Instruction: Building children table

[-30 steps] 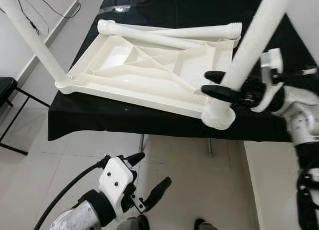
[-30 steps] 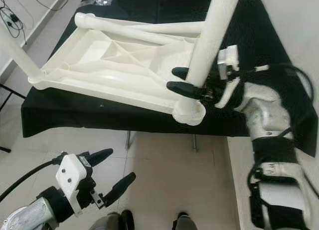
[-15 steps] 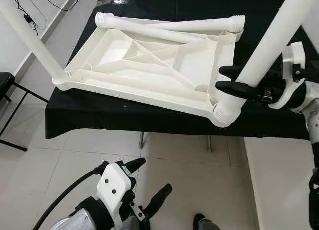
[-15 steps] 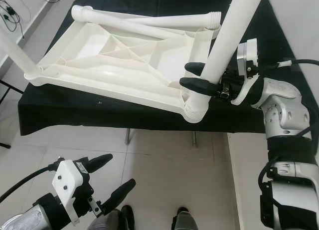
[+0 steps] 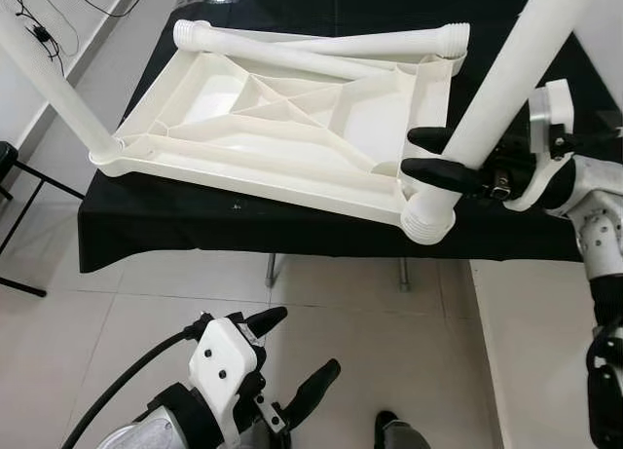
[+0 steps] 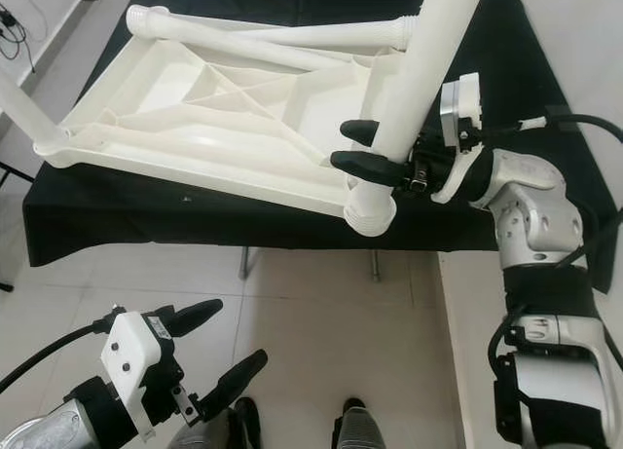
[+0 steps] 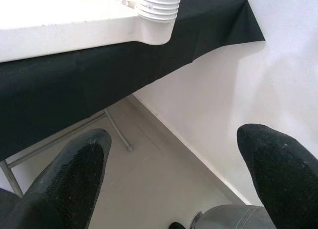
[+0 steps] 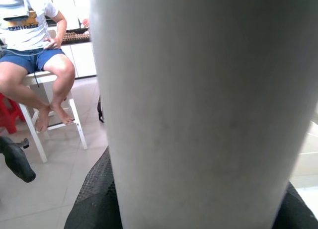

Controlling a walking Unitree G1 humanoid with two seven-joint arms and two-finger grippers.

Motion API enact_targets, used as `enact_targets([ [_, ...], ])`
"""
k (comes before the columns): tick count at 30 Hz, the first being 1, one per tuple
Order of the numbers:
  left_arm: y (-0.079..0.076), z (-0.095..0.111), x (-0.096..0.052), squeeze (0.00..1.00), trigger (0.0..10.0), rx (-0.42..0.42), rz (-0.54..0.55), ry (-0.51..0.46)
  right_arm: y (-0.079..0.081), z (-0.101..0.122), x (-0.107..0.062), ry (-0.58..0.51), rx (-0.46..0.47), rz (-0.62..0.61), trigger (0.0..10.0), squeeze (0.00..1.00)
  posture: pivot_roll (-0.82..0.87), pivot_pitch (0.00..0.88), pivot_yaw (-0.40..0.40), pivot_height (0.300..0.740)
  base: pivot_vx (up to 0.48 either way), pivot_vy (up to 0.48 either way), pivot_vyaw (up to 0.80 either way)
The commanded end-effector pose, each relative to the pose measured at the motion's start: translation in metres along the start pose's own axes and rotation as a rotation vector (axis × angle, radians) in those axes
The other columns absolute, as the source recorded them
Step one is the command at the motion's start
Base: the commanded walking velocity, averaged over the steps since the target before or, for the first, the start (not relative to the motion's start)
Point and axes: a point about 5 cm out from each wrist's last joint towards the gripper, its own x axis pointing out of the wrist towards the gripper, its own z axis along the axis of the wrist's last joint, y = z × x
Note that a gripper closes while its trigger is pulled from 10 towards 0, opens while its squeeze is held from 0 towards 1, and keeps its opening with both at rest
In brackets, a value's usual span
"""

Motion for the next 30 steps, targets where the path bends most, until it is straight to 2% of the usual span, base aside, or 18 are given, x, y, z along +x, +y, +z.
enact_targets([
  [1,-0.002,-0.002,-0.003,0.0,10.0,0.0,-0.005,0.027,0.001,-0.012,0.002,0.052,0.02,0.006,10.0,0.0,0.02,0.35,0.053,0.74,0.0,0.0,0.0],
  [17,-0.003,-0.001,-0.003,0.0,10.0,-0.001,-0.009,0.023,-0.009,-0.005,-0.003,0.062,-0.013,-0.049,10.0,0.0,0.02,0.352,0.051,0.74,0.0,0.0,0.0],
  [30,-0.003,-0.001,-0.002,0.0,10.0,-0.001,-0.01,0.022,-0.011,-0.009,0.009,0.051,-0.022,-0.067,10.0,0.0,0.02,0.352,0.05,0.74,0.0,0.0,0.0],
])
